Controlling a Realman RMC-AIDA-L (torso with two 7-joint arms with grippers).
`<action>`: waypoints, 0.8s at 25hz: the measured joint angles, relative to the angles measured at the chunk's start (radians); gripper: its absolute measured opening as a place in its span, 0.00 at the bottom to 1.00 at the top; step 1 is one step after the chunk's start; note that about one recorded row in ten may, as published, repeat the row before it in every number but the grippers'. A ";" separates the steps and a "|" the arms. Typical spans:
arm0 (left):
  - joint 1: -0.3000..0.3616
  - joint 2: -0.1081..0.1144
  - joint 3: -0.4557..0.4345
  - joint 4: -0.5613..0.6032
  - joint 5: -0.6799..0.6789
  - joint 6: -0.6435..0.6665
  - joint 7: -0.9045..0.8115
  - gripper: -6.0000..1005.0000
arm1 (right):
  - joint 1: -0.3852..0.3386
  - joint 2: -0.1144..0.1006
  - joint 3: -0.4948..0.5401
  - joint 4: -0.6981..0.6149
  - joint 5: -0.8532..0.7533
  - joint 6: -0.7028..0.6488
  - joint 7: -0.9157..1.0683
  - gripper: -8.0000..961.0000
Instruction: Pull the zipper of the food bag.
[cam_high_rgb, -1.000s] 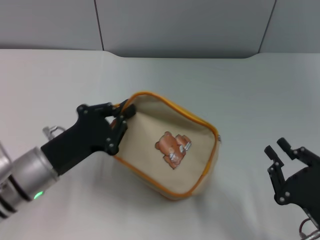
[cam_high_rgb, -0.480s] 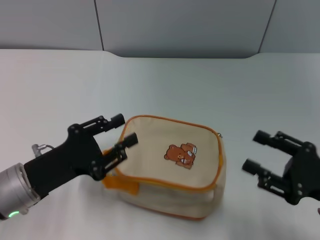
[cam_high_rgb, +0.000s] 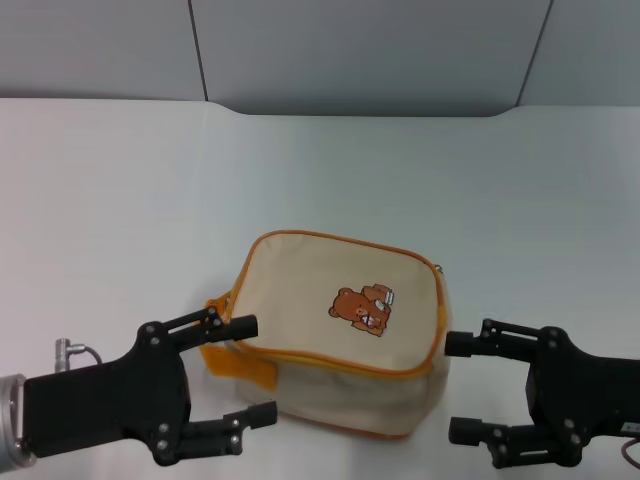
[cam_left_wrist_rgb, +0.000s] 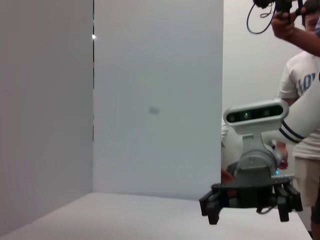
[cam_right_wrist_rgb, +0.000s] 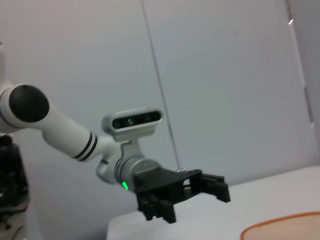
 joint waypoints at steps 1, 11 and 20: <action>0.004 0.002 -0.001 0.003 0.004 0.000 -0.006 0.77 | 0.006 0.000 -0.005 -0.007 0.000 -0.003 0.010 0.87; 0.018 -0.002 -0.007 -0.001 0.000 0.002 0.003 0.81 | 0.011 0.011 -0.007 -0.021 0.006 -0.008 0.007 0.87; 0.034 -0.003 -0.014 0.000 -0.008 0.006 0.020 0.81 | 0.010 0.013 0.004 -0.022 0.016 -0.004 0.006 0.87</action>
